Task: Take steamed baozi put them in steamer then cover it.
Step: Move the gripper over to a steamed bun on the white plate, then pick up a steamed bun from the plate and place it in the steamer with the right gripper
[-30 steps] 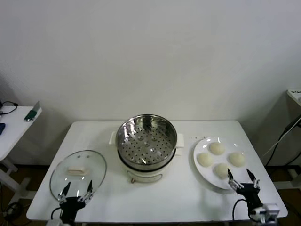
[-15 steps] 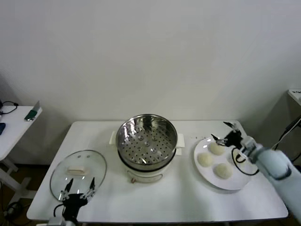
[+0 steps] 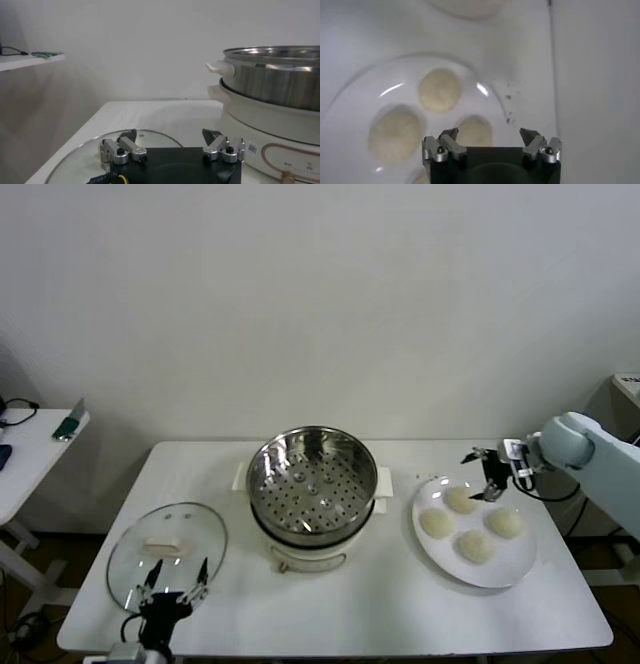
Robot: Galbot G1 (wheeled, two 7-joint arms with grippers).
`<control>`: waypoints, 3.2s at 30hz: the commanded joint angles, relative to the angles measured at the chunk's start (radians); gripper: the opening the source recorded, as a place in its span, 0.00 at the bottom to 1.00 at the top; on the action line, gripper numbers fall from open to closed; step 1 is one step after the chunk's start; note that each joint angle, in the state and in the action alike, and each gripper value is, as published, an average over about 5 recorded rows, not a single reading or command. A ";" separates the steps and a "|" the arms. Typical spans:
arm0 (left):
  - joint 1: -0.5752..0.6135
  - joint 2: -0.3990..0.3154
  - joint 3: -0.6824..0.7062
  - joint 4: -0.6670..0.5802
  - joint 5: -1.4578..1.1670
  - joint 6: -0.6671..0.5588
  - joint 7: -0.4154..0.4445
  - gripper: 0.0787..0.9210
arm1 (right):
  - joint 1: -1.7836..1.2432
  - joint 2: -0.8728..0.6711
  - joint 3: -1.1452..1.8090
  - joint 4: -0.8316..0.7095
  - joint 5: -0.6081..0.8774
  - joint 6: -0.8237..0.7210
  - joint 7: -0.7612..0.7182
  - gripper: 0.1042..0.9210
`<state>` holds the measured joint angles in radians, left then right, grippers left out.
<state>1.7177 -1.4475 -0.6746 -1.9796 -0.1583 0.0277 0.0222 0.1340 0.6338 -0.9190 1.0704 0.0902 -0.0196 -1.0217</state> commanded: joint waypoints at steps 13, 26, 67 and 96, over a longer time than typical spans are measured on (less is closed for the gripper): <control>0.001 0.013 -0.003 0.006 -0.014 -0.010 -0.002 0.88 | 0.022 0.285 -0.121 -0.390 -0.002 -0.005 -0.026 0.88; -0.001 0.014 -0.006 0.012 -0.026 -0.014 -0.008 0.88 | -0.018 0.317 -0.090 -0.427 -0.043 -0.004 0.003 0.83; 0.020 0.010 -0.028 -0.035 -0.005 -0.017 -0.033 0.88 | 0.399 0.699 -0.371 0.045 -0.390 0.722 -0.007 0.55; 0.025 0.001 -0.025 -0.034 0.013 -0.030 -0.050 0.88 | 0.363 0.757 -0.289 -0.182 -0.221 0.760 0.046 0.84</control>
<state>1.7410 -1.4453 -0.6982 -2.0085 -0.1517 -0.0037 -0.0279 0.4256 1.4133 -1.1752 0.8627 -0.3594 0.7458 -0.9516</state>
